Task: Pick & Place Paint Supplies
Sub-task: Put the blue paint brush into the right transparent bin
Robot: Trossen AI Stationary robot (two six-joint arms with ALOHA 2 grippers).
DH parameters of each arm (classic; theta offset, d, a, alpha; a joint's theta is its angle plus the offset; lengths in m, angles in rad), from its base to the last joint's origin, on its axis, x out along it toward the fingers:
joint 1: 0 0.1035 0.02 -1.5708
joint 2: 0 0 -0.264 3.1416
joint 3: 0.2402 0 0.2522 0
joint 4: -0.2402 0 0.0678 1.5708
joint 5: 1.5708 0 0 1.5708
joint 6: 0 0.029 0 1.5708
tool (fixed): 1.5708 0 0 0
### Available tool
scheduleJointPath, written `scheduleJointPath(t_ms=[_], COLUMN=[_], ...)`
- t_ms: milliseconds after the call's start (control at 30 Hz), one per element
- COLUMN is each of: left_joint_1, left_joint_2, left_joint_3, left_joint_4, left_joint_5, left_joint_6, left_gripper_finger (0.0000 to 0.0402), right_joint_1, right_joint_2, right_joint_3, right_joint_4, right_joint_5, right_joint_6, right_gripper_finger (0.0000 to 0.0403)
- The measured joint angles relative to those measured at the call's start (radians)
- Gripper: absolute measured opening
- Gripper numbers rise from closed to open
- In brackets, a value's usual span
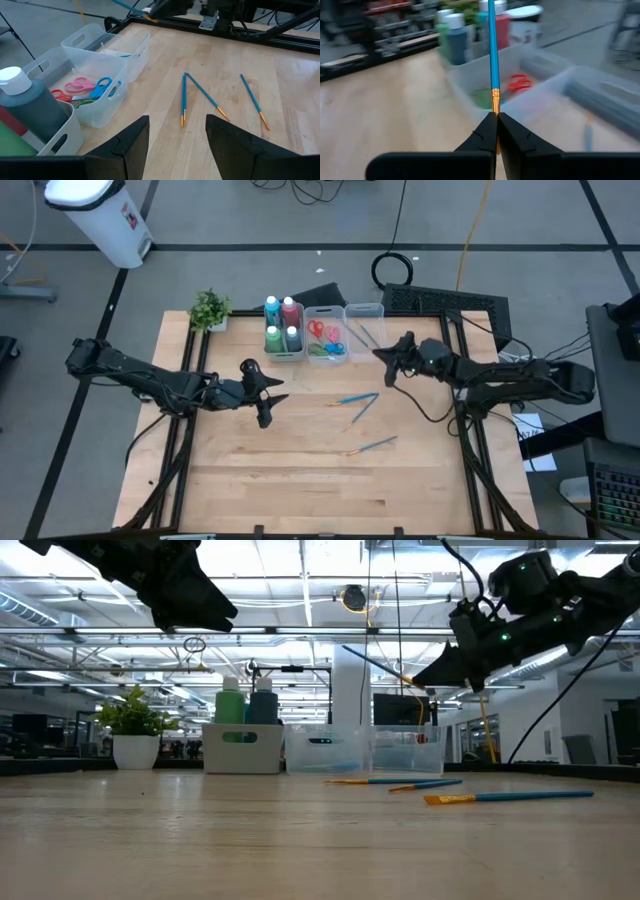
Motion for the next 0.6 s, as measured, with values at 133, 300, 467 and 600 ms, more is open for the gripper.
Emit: scheduleJointPath(t_ms=[133, 300, 467, 600], left_joint_1=[0.000, 0.000, 0.015, 0.027], left_joint_2=[0.000, 0.000, 0.000, 0.000], left_joint_3=[0.000, 0.000, 0.000, 0.000], left_joint_4=[0.000, 0.000, 0.000, 0.000], left_joint_5=[0.000, -0.025, -0.032, -0.032], left_joint_6=[0.000, 0.000, 0.000, 0.000], left_gripper_finger=[0.0202, 0.0202, 0.0203, 0.0202], right_joint_1=[-0.016, -0.025, -0.024, -0.025], right_joint_2=[0.000, 0.001, 0.001, 0.016], right_joint_3=[0.000, 0.047, 0.145, 0.193], right_joint_4=[0.001, -0.027, -0.173, -0.276], right_joint_5=[0.115, 0.153, 0.266, 0.386], right_joint_6=[0.006, 0.005, 0.017, 0.050], right_gripper_finger=[0.0000, 0.0000, 0.0000, 0.0000])
